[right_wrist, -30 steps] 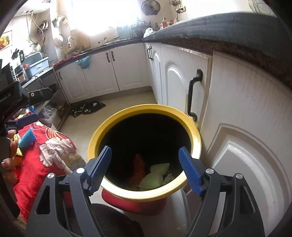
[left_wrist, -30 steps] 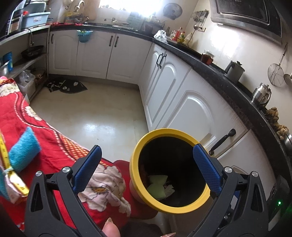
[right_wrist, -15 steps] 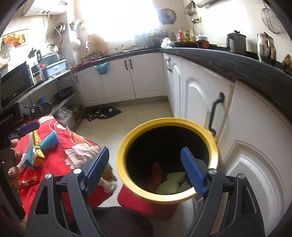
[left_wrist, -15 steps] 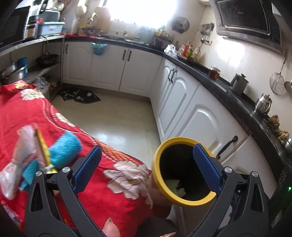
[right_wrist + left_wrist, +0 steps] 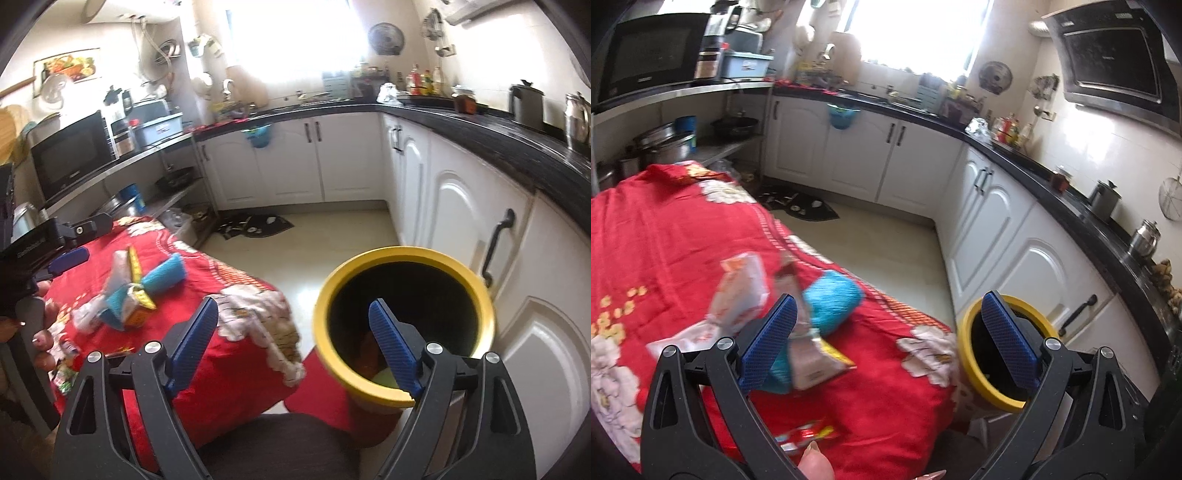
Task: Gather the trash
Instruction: 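Move both open tools back over the table toward the snack items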
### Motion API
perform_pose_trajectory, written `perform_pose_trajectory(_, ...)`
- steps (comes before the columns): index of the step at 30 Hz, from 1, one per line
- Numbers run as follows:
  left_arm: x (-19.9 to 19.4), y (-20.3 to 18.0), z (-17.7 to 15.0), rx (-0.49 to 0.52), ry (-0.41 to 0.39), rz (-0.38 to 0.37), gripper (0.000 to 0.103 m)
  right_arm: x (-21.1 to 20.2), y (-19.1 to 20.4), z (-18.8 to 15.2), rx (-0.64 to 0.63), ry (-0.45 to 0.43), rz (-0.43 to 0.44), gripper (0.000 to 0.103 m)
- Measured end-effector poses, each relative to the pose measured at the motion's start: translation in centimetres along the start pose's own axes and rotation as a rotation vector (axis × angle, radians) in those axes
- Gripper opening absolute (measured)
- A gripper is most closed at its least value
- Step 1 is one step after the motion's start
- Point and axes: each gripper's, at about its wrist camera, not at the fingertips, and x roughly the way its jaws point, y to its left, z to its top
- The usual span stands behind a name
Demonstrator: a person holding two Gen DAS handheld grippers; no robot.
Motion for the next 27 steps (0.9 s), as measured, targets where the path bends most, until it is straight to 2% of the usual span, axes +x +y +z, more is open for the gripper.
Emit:
perform_pose_trajectory(6, -2.0, 3.1, -0.1, -0.019, -0.016, 0.055, 0.092, 0.3, 3.5, -0.3, -0.05, 0.02, 0.073, 0.082)
perform_pose_trajectory(14, -4.1, 7.0, -0.4, -0.053, -0.027, 0.118, 0.092, 1.9, 8.3, -1.1, -0.104, 0.095, 0.207, 0.082)
perform_pose_trajectory(22, -6.1, 11.7, -1.0, -0.116, -0.01, 0.189, 0.092, 2.6, 11.9, -1.8, -0.188, 0.131, 0.254, 0.082)
perform_pose_trajectory(27, -7.1, 14.3, -2.1, -0.159, 0.033, 0.218, 0.092, 3.3, 13.9, -2.5, -0.238, 0.161, 0.285, 0.082)
